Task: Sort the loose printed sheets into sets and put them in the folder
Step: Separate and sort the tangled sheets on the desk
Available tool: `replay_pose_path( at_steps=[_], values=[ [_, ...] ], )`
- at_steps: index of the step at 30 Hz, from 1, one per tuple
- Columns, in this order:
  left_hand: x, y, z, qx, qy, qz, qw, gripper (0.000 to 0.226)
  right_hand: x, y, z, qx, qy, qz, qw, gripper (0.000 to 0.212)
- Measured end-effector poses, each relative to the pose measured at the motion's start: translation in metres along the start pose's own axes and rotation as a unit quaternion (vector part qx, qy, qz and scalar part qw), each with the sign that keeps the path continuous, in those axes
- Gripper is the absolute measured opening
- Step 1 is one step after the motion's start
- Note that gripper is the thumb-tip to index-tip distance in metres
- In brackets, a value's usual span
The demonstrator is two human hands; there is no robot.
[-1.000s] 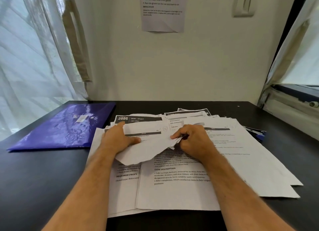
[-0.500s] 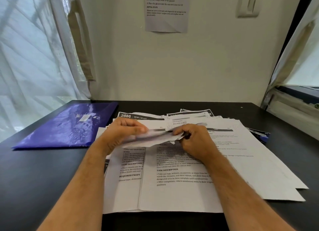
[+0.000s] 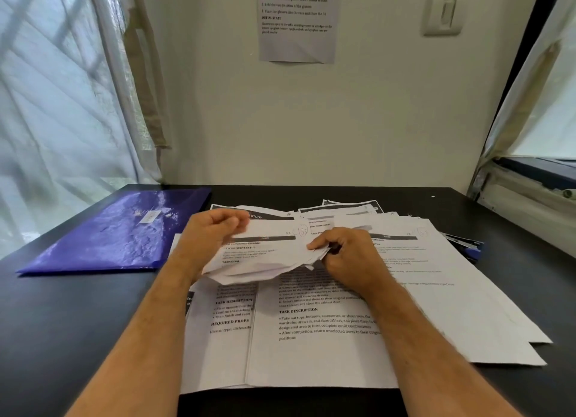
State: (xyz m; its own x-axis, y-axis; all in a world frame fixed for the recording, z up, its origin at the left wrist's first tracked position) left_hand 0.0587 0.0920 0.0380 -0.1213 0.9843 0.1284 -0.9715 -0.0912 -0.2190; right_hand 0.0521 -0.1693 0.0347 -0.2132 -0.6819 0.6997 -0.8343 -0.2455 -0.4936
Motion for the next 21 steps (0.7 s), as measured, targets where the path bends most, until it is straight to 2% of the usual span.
replay_pose_path(
  at_steps=[2, 4, 6, 8, 11, 14, 17, 19, 21],
  values=[
    [0.011, -0.005, -0.007, 0.004, -0.192, 0.071, 0.979, 0.022, 0.001, -0.001, 0.001, -0.001, 0.004, 0.006, 1.0, 0.022],
    [0.009, -0.005, -0.022, 0.072, -0.326, 0.049, 0.941, 0.051, 0.0, -0.001, 0.001, 0.001, 0.004, 0.003, 1.0, 0.022],
    [0.005, -0.002, -0.03, 0.105, -0.343, 0.024, 0.933, 0.071, -0.002, -0.001, 0.001, 0.003, 0.006, -0.003, 1.0, 0.023],
    [0.001, -0.001, -0.027, 0.093, -0.324, 0.023, 0.941, 0.082, -0.002, -0.001, 0.0, 0.002, 0.011, -0.004, 1.0, 0.023],
    [-0.002, -0.002, -0.028, 0.09, -0.347, 0.013, 0.933, 0.092, -0.002, -0.002, 0.001, -0.007, 0.008, -0.003, 1.0, 0.024],
    [0.007, -0.006, -0.032, 0.099, -0.302, 0.064, 0.946, 0.088, -0.003, -0.002, 0.001, -0.013, 0.01, -0.009, 1.0, 0.024],
    [0.015, -0.005, -0.023, 0.055, -0.197, 0.118, 0.972, 0.062, -0.003, -0.002, 0.002, -0.025, 0.009, -0.018, 0.999, 0.025],
    [0.014, -0.006, -0.016, 0.032, -0.1, 0.076, 0.992, 0.035, -0.003, -0.002, 0.001, -0.027, 0.01, -0.019, 0.999, 0.026],
    [0.004, -0.001, -0.007, 0.031, 0.03, -0.034, 0.998, 0.021, -0.003, -0.002, 0.001, -0.024, 0.01, -0.018, 0.999, 0.026]
  ],
)
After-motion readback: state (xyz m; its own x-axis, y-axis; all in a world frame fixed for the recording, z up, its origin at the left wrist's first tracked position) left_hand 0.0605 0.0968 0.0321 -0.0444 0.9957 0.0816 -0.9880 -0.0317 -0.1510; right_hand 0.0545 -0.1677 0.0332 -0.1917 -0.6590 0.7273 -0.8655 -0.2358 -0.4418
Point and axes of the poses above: each hand's wrist, its own y-axis away from the middle knuckle, its own x-axis out of the back of the hand, z = x × y, the point moved 7 cm from there along -y, towards the middle knuckle, and after that the axes turned 7 degrees about y, right-handed, at the moved point
